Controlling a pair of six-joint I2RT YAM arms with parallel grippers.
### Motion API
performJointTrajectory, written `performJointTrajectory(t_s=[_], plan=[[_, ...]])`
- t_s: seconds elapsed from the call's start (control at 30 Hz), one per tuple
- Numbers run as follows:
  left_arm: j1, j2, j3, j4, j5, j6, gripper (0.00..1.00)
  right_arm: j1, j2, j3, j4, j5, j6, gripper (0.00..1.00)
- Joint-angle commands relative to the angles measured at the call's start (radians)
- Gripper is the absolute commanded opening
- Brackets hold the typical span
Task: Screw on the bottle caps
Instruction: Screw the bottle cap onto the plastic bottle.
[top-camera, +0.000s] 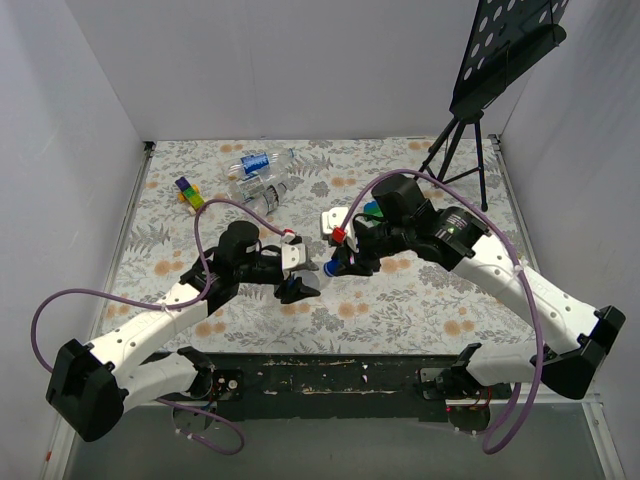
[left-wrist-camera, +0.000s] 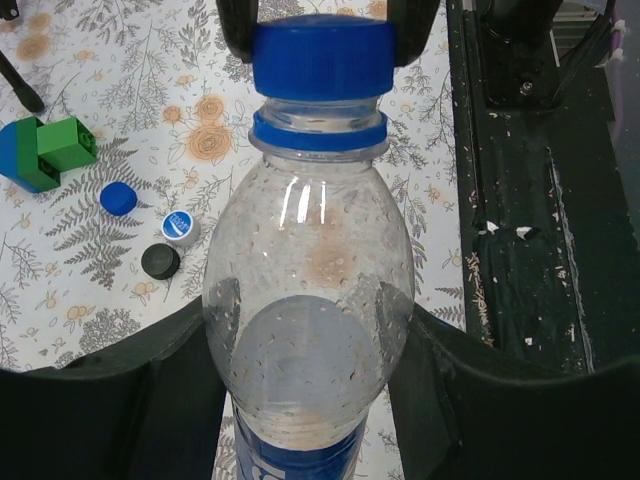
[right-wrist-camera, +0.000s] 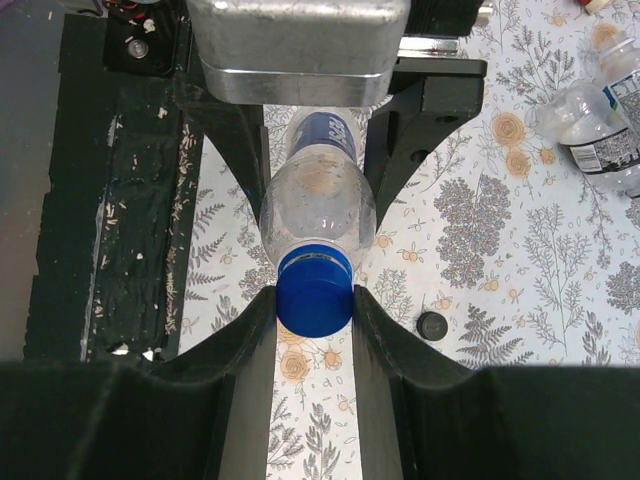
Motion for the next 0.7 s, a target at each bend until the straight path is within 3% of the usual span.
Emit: performJointTrajectory(t_s=[0.0, 0.3, 0.67], plan=[[0.002, -0.047, 0.006, 0.158, 0.019, -0.034, 0.00, 0.010, 0.039, 0.013, 0.032, -0.037, -0.016, 0.10], [0.017, -0.087, -0.057, 0.284, -0.076, -0.005, 0.00, 0.008, 0.081, 0.028, 0.089, -0.031, 0.043, 0.09], [0.019, -0.073, -0.034, 0.459, -0.174, 0.030, 0.00, -0.044, 0.176, 0.160, 0.058, -0.040, 0.077, 0.08]])
